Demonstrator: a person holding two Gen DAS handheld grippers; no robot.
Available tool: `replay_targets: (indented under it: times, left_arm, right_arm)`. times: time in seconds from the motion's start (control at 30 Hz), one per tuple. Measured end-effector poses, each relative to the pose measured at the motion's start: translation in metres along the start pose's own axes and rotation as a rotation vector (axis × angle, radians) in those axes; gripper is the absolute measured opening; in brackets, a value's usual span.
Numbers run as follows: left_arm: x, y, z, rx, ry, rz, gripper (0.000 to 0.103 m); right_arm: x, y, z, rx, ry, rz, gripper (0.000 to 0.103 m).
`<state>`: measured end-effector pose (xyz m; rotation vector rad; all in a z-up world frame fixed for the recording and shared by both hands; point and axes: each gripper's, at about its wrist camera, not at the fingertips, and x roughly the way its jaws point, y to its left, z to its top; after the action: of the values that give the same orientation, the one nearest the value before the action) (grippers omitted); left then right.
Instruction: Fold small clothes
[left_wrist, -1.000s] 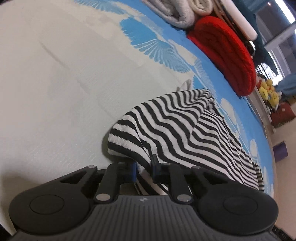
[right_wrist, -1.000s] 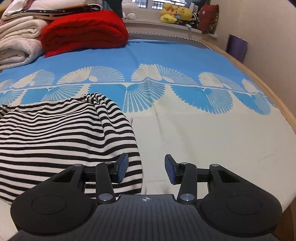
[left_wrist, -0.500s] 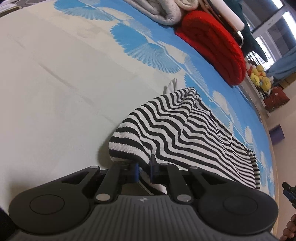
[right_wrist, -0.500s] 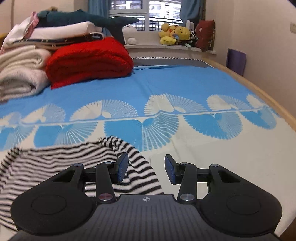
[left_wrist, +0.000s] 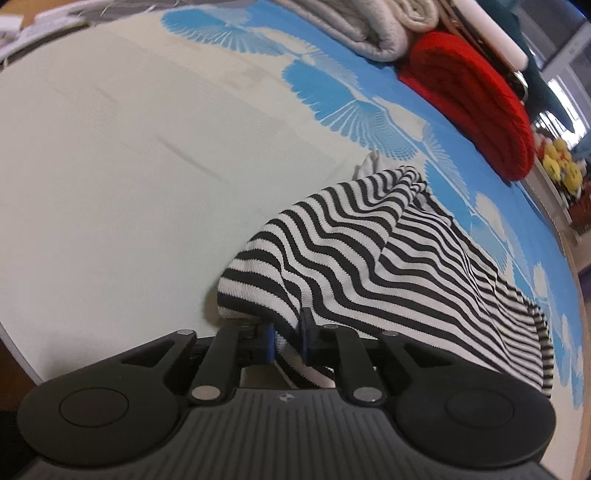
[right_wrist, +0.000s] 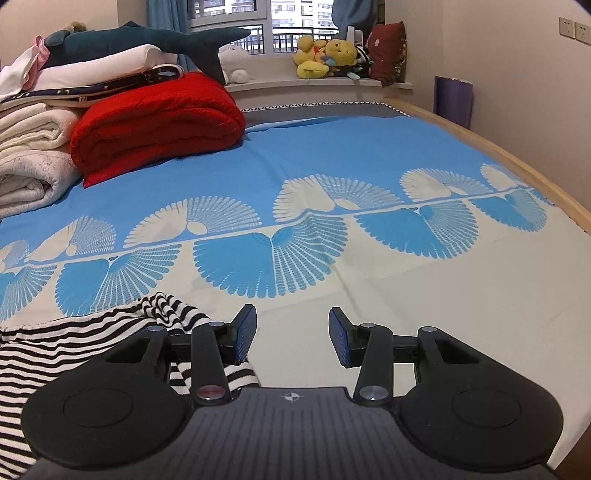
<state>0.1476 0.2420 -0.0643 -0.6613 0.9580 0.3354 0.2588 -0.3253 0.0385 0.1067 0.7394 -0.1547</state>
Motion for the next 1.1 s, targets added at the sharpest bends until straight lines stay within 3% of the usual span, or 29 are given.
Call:
replay_targets:
  times: [0.03,0.1,0.33,0.37,0.47,0.5,0.7,0.9,1.1]
  left_arm:
    - [0.002,0.003,0.0,-0.024,0.008,0.004,0.024]
    - [0.009,0.009,-0.001,-0.074,0.029,0.018,0.042]
    - [0.015,0.017,0.002,-0.117,0.023,-0.003,0.044]
    - [0.015,0.016,0.002,-0.118,0.022,-0.002,0.042]
    - [0.014,0.011,0.001,-0.107,0.01,0.004,0.02]
    - [0.013,0.007,0.001,-0.096,0.0,0.014,0.017]
    - [0.001,-0.036,-0.003,0.031,-0.096,0.076,0.013]
    - [-0.025,-0.104,-0.013,0.152,-0.192,-0.068,0.012]
    - [-0.046,-0.198,-0.06,0.393,-0.215,-0.306,0.01]
  right_arm:
    - [-0.002,-0.002,0.0,-0.003,-0.002,0.003,0.045]
    - [-0.006,-0.009,-0.001,-0.012,-0.009,0.007,0.045]
    - [-0.017,-0.038,-0.003,-0.001,-0.017,-0.003,0.045]
    - [-0.018,-0.042,-0.004,0.005,-0.017,-0.007,0.045]
    - [-0.02,-0.055,-0.005,0.039,-0.016,-0.015,0.045]
    - [-0.021,-0.058,-0.006,0.051,-0.015,-0.015,0.045]
    - [-0.027,-0.066,-0.009,0.072,-0.022,-0.012,0.045]
    - [-0.031,-0.071,-0.01,0.068,-0.029,-0.014,0.045]
    - [-0.039,-0.088,-0.013,0.099,-0.053,-0.041,0.045]
